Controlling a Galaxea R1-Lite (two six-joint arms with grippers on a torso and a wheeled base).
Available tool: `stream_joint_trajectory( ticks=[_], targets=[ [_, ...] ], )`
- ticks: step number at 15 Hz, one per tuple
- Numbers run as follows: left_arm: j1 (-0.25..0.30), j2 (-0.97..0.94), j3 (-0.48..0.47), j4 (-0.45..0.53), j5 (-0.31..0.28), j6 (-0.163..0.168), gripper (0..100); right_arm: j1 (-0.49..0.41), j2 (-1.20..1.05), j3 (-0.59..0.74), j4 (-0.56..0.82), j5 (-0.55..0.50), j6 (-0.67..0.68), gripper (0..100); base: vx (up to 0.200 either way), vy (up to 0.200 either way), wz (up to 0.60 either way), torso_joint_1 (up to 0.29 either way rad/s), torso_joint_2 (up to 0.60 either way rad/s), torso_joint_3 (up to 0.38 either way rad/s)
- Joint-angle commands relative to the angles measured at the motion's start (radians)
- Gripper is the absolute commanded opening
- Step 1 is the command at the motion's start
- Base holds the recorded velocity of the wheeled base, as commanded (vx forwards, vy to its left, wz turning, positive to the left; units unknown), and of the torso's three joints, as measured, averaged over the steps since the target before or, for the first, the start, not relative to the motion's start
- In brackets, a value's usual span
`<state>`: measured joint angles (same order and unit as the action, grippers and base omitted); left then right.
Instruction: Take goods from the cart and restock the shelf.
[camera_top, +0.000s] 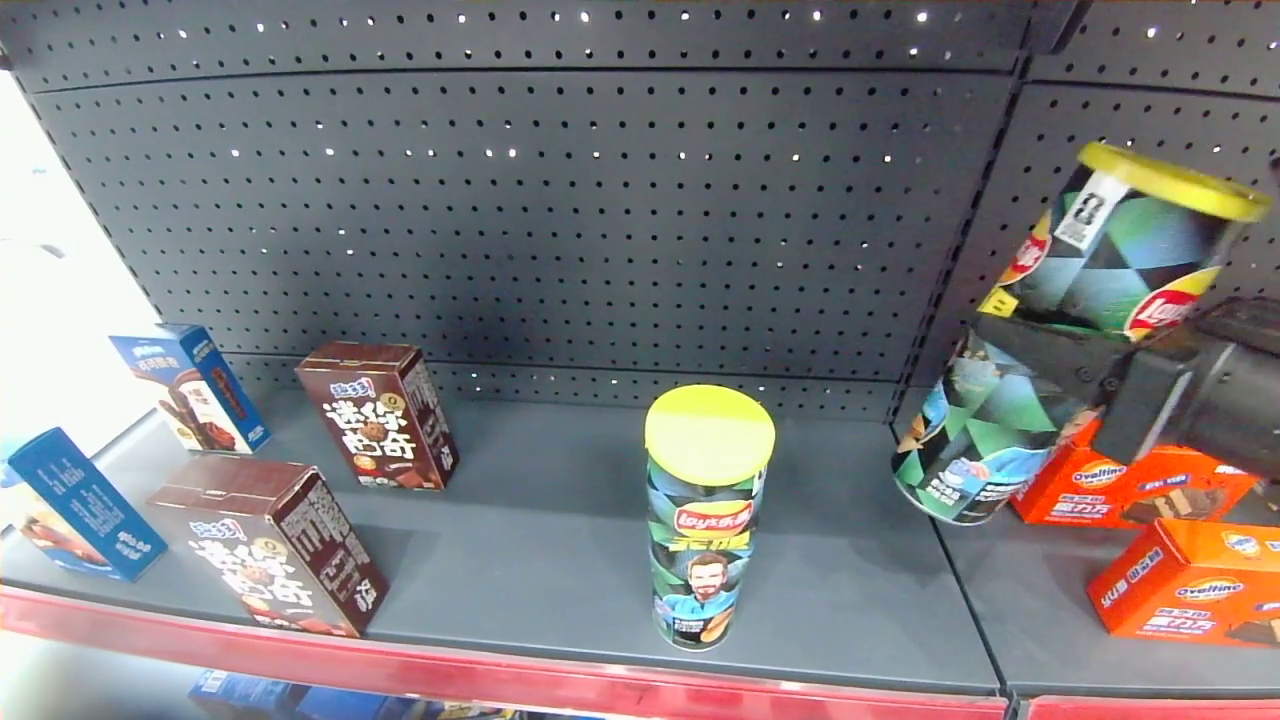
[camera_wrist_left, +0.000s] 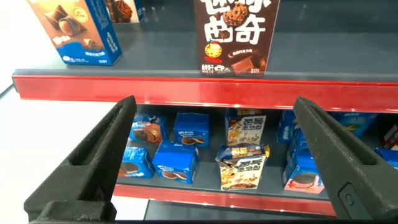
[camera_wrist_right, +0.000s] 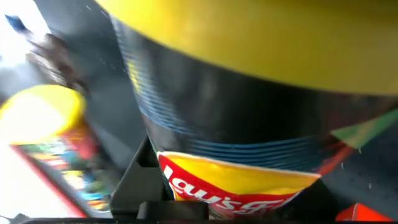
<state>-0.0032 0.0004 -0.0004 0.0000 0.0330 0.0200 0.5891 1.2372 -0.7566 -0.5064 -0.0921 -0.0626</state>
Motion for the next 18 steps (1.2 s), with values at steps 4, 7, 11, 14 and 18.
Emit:
stream_joint_trajectory(
  ticks=[4,7,11,14,18],
  targets=[
    [0.000,0.000,0.000,0.000,0.001,0.000,100,0.057,0.208,-0.012,-0.119,-0.014,0.010,0,0.000,0.000,0.00,0.000,0.00,0.000],
    [0.000,0.000,0.000,0.000,0.001,0.000,100,0.066,0.289,-0.049,-0.161,-0.012,0.010,0,0.000,0.000,0.00,0.000,0.00,0.000],
    [0.000,0.000,0.000,0.000,-0.001,0.000,100,0.064,0.407,-0.142,-0.205,0.040,0.003,0,0.000,0.000,0.00,0.000,0.00,0.000],
    [0.000,0.000,0.000,0.000,0.001,0.000,100,0.064,0.473,-0.207,-0.204,0.057,-0.014,0,0.000,0.000,0.00,0.000,0.00,0.000],
    [0.000,0.000,0.000,0.000,0.001,0.000,100,0.081,0.581,-0.302,-0.204,0.086,-0.036,0,0.000,0.000,0.00,0.000,0.00,0.000]
  ],
)
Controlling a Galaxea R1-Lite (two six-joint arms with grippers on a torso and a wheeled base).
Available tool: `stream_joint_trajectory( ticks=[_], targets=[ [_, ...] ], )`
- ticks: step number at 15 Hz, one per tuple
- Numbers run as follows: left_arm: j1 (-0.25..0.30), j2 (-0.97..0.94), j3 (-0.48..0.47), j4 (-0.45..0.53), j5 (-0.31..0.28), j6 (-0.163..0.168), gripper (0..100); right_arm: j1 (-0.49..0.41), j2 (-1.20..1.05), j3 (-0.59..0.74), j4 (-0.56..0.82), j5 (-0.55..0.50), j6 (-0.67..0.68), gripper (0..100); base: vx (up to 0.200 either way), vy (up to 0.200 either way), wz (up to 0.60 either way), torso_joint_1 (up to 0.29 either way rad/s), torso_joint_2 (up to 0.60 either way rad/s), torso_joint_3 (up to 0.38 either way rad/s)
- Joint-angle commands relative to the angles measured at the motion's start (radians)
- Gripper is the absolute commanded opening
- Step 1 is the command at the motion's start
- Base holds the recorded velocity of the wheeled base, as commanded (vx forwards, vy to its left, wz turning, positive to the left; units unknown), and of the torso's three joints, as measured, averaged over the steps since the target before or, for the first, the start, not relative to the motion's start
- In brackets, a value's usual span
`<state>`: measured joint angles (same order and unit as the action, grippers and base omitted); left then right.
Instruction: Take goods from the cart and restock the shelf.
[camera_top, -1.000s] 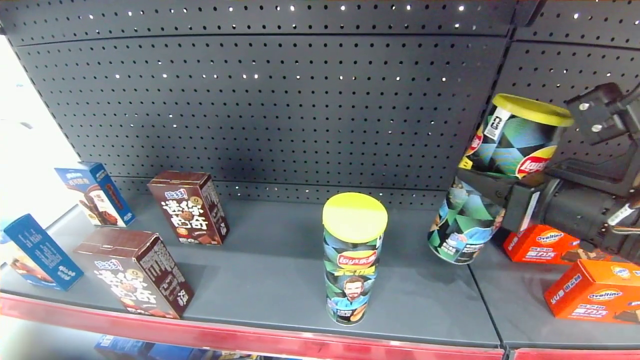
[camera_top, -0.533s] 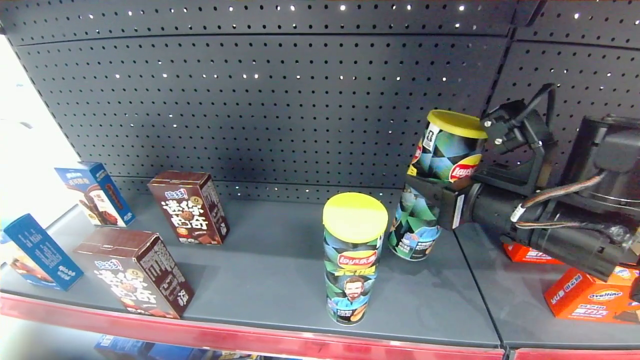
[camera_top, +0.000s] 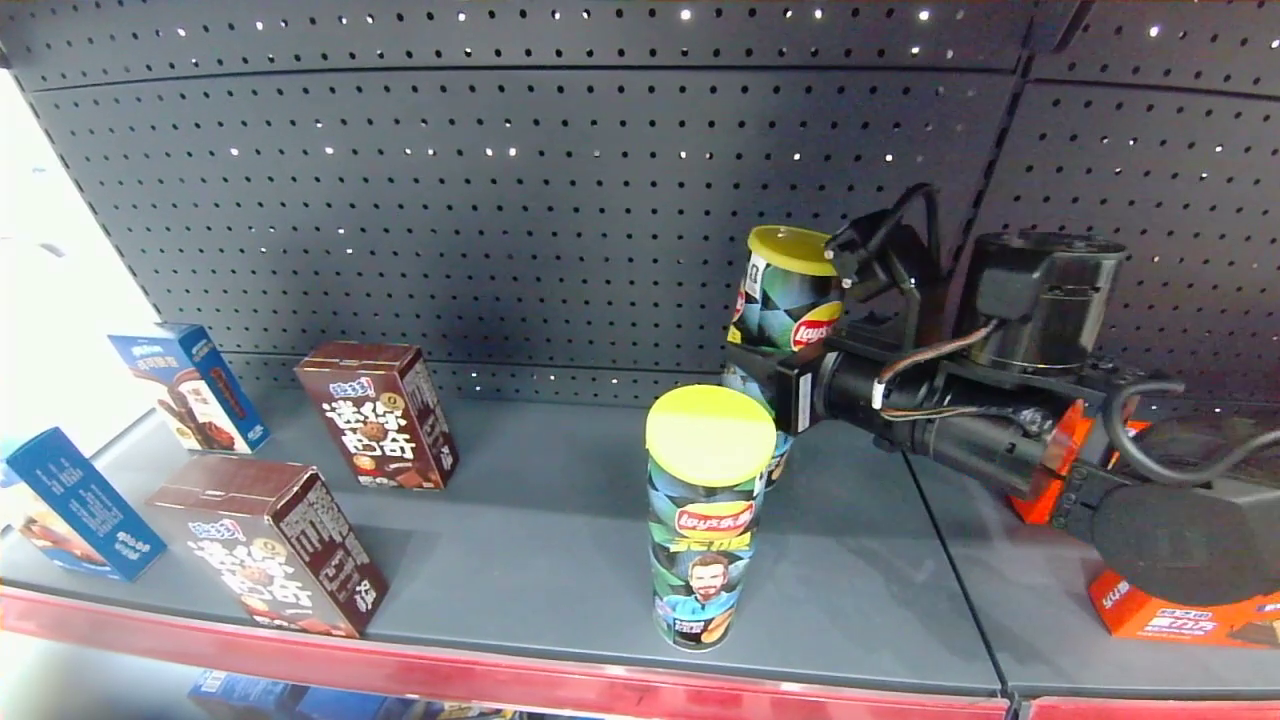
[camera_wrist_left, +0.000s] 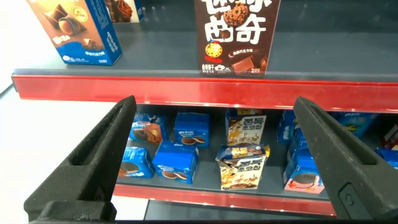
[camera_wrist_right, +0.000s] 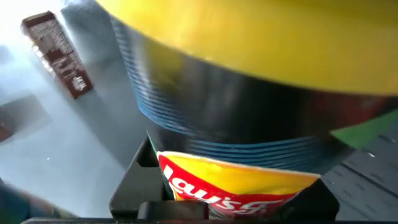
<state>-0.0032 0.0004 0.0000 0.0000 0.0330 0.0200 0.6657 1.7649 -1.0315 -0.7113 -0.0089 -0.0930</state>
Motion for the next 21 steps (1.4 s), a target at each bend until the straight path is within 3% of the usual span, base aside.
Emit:
stream_joint_trajectory(
  ticks=[1,7,21],
  targets=[
    [0.000,0.000,0.000,0.000,-0.001,0.000,100,0.005,0.073,-0.052,0.001,0.004,-0.011,0,0.000,0.000,0.00,0.000,0.00,0.000],
    [0.000,0.000,0.000,0.000,0.001,0.000,100,0.020,0.160,-0.159,0.012,0.000,-0.033,0,0.000,0.000,0.00,0.000,0.00,0.000],
    [0.000,0.000,0.000,0.000,0.001,0.000,100,0.003,0.188,-0.159,0.009,-0.013,-0.039,0,0.000,0.000,0.00,0.000,0.00,0.000]
  ],
)
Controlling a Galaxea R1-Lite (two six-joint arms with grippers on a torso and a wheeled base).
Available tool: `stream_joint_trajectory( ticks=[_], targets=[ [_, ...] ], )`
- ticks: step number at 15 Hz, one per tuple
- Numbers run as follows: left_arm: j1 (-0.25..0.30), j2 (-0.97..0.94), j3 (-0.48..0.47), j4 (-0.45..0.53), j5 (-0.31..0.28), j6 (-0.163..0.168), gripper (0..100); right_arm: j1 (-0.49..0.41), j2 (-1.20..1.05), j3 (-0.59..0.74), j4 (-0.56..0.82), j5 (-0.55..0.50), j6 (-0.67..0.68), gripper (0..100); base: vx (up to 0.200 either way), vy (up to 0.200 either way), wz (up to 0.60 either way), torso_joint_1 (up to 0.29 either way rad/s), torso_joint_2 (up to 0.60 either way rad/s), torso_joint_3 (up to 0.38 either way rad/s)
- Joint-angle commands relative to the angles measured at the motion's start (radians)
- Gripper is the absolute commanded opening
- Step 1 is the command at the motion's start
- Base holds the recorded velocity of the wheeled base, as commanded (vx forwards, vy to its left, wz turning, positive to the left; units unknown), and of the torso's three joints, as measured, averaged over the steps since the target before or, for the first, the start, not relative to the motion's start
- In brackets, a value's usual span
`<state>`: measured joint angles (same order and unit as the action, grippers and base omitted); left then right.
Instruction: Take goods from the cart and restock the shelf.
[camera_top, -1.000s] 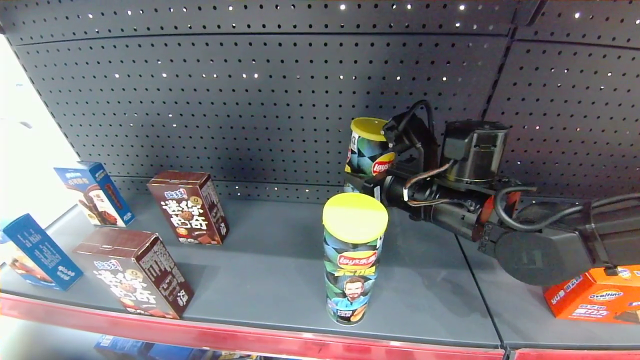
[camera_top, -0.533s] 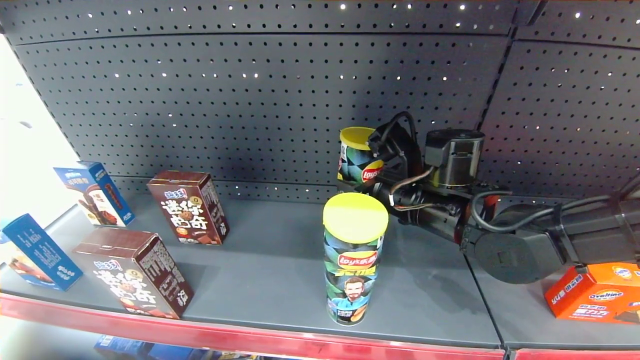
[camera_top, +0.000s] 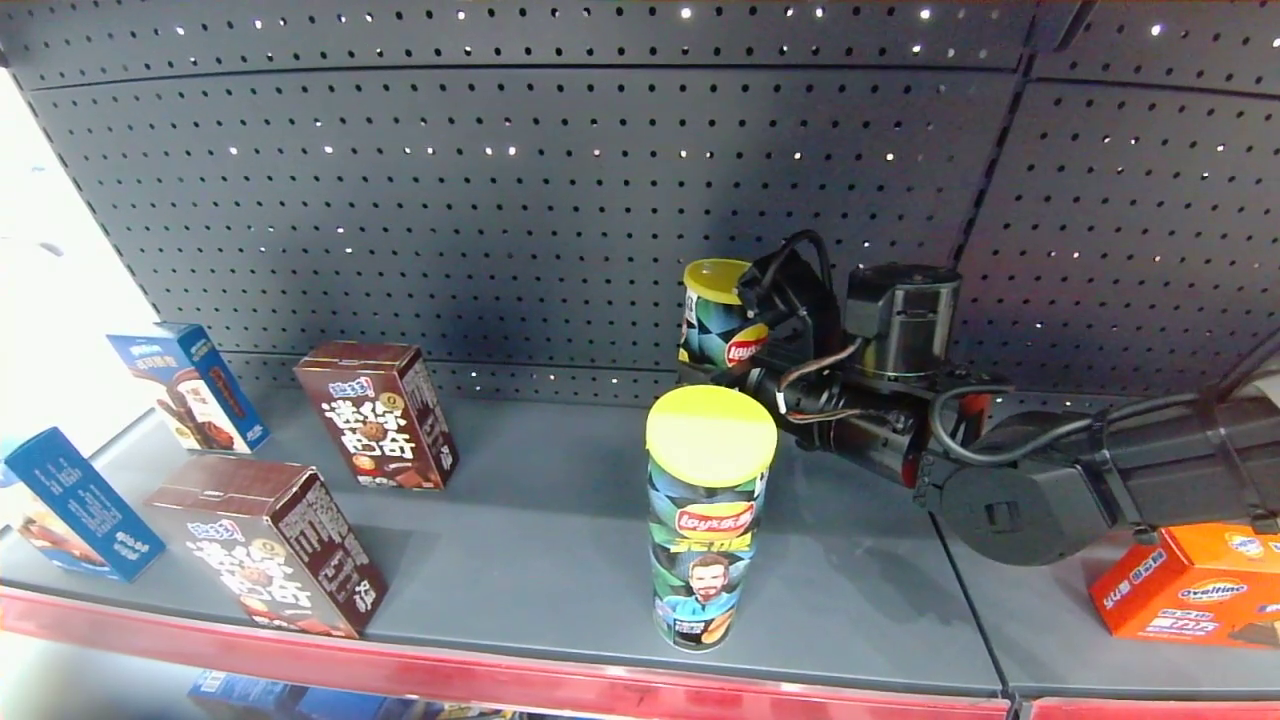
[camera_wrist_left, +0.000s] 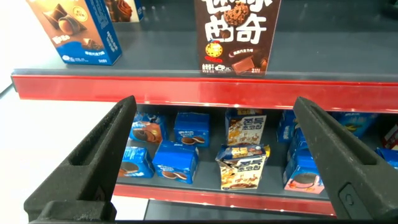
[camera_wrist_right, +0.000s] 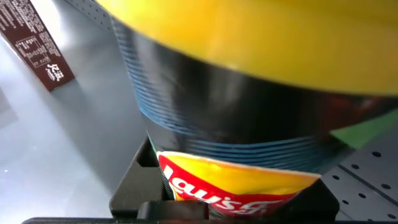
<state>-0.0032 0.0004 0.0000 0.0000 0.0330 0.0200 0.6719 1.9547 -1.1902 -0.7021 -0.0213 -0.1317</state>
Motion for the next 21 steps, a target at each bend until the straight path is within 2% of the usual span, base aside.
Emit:
stream_joint_trajectory(
  ticks=[1,10,11,16,19,21],
  targets=[
    [0.000,0.000,0.000,0.000,0.001,0.000,100,-0.003,-0.002,0.000,0.000,0.000,0.000,0,0.000,0.000,0.00,0.000,0.00,0.000],
    [0.000,0.000,0.000,0.000,0.001,0.000,100,-0.003,0.024,0.000,-0.014,0.001,0.001,0,0.000,0.000,0.00,0.000,0.00,0.000],
    [0.000,0.000,0.000,0.000,0.001,0.000,100,-0.003,0.024,0.000,-0.017,0.000,0.000,100,0.000,0.000,0.00,0.000,0.00,0.000],
    [0.000,0.000,0.000,0.000,0.001,0.000,100,0.003,-0.003,0.023,-0.002,-0.003,-0.003,100,0.000,0.000,0.00,0.000,0.00,0.000],
    [0.000,0.000,0.000,0.000,0.001,0.000,100,0.000,-0.089,0.106,0.036,-0.026,-0.011,100,0.000,0.000,0.00,0.000,0.00,0.000],
    [0.000,0.000,0.000,0.000,0.001,0.000,100,0.002,-0.214,0.247,0.069,-0.029,-0.011,100,0.000,0.000,0.00,0.000,0.00,0.000]
  ],
)
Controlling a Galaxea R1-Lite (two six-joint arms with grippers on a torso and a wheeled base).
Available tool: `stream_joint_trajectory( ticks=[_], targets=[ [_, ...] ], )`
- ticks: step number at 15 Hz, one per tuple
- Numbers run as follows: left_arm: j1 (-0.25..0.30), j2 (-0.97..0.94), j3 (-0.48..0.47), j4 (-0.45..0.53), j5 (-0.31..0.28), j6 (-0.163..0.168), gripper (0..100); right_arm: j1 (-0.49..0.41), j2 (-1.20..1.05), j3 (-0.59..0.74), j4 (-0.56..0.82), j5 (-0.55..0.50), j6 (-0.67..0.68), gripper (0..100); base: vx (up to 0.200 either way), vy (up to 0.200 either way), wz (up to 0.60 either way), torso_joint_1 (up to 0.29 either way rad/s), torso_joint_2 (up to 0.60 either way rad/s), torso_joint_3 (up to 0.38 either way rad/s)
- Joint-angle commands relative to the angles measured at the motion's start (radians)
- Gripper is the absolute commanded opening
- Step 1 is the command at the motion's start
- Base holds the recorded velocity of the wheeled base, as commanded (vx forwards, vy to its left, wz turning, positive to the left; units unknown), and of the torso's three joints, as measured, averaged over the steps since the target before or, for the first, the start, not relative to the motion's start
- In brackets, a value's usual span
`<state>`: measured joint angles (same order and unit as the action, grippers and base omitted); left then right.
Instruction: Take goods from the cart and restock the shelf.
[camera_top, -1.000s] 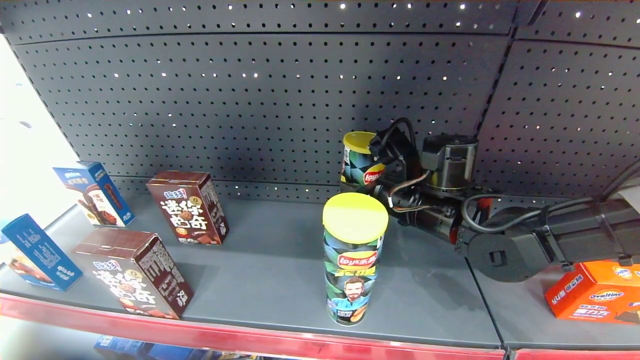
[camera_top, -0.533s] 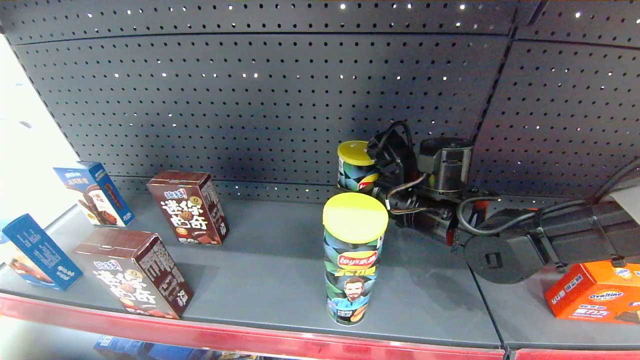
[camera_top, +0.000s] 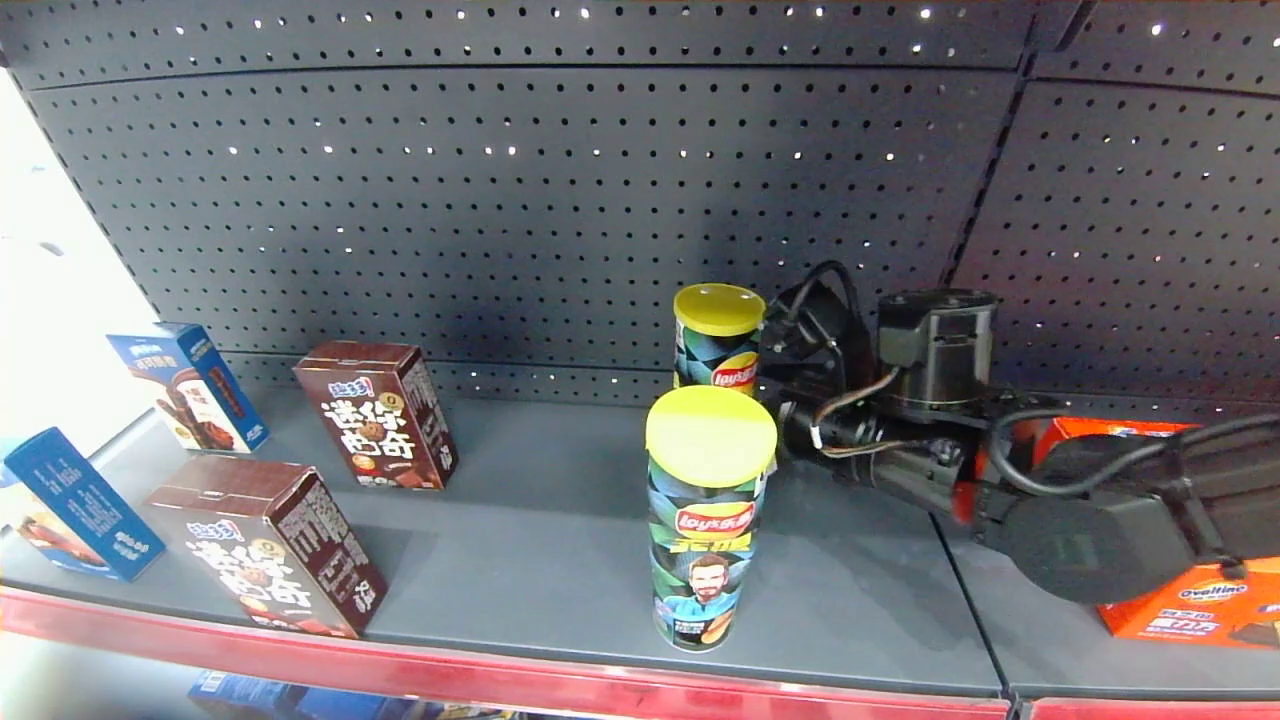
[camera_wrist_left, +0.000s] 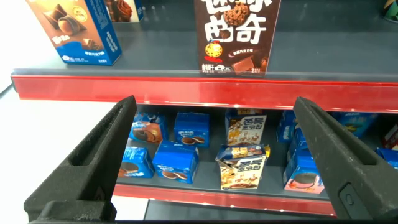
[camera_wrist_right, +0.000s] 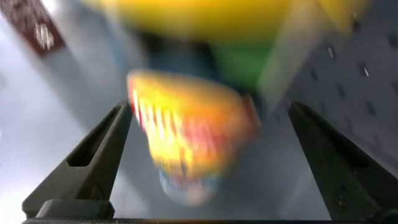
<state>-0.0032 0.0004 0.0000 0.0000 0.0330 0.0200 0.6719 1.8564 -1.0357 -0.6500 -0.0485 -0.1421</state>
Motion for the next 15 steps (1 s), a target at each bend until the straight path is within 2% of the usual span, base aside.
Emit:
stream_joint_trajectory(
  ticks=[1,4,6,8,9,10,12,13,15],
  targets=[
    [0.000,0.000,0.000,0.000,0.001,0.000,100,0.003,-0.167,0.158,0.015,-0.002,-0.002,100,0.000,0.000,0.00,0.000,0.00,0.000],
    [0.000,0.000,0.000,0.000,0.001,0.000,100,-0.011,-0.293,0.250,0.016,-0.004,-0.019,100,0.000,0.000,0.00,0.000,0.00,0.000],
    [0.000,0.000,0.000,0.000,0.001,0.000,100,-0.060,-0.388,0.275,0.026,-0.008,-0.017,100,0.000,0.000,0.00,0.000,0.00,0.000],
    [0.000,0.000,0.000,0.000,0.001,0.000,100,-0.092,-0.457,0.264,0.066,-0.051,0.006,100,0.000,0.000,0.00,0.000,0.00,0.000],
    [0.000,0.000,0.000,0.000,0.001,0.000,100,-0.114,-0.529,0.255,0.130,-0.122,0.029,100,0.000,0.000,0.00,0.000,0.00,0.000],
    [0.000,0.000,0.000,0.000,0.001,0.000,100,-0.160,-0.602,0.253,0.181,-0.146,0.032,100,0.000,0.000,0.00,0.000,0.00,0.000],
    [0.000,0.000,0.000,0.000,0.001,0.000,100,-0.267,-0.763,0.261,0.279,-0.120,0.039,100,0.000,0.000,0.00,0.000,0.00,0.000],
    [0.000,0.000,0.000,0.000,0.001,0.000,100,-0.290,-0.787,0.264,0.299,-0.108,0.042,100,0.000,0.000,0.00,0.000,0.00,0.000],
    [0.000,0.000,0.000,0.000,0.001,0.000,100,-0.419,-0.976,0.276,0.388,-0.013,0.055,100,0.000,0.000,0.00,0.000,0.00,0.000]
  ],
)
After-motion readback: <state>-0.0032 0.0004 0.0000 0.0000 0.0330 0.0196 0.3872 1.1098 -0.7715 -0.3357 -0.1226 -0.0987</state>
